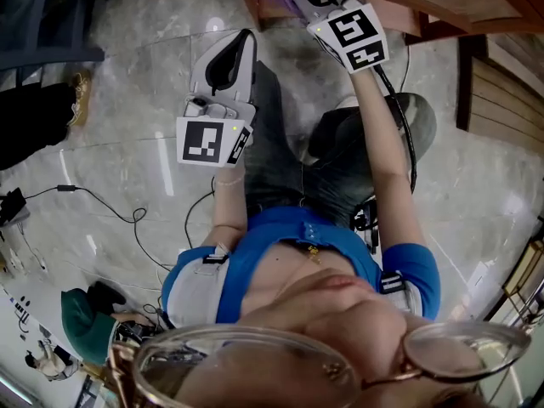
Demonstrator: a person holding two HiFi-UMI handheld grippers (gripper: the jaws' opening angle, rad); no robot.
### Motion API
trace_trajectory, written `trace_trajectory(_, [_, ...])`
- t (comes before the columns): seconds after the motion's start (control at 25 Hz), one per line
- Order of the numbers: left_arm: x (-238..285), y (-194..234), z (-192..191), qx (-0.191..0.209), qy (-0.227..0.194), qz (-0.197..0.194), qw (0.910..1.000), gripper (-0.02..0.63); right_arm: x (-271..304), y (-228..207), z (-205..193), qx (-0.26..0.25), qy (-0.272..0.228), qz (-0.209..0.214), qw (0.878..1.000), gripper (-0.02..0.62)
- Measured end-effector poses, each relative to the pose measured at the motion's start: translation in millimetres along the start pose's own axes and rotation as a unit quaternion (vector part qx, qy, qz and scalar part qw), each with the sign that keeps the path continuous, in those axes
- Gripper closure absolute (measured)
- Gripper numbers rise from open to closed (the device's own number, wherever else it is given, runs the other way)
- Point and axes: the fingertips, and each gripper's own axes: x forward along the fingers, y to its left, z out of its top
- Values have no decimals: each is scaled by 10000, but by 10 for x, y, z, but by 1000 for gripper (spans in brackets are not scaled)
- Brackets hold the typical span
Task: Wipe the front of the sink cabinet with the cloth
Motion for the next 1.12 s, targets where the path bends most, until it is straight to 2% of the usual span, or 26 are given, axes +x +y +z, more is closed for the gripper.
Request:
trace_trajectory(0.32, [228, -252, -101, -112, 93, -462, 9988, 606, -403, -389, -228, 113, 241, -550, 9981, 541])
trace_trajectory(0.88, [492, -352, -294, -422, 224, -871, 9951, 606, -840, -906, -508, 504, 640, -1407, 9867, 541])
trace_trajectory(1.12, [548, -393, -190, -720, 384, -1243, 9889, 606, -737, -861, -497, 376, 1382, -1453, 9790, 541])
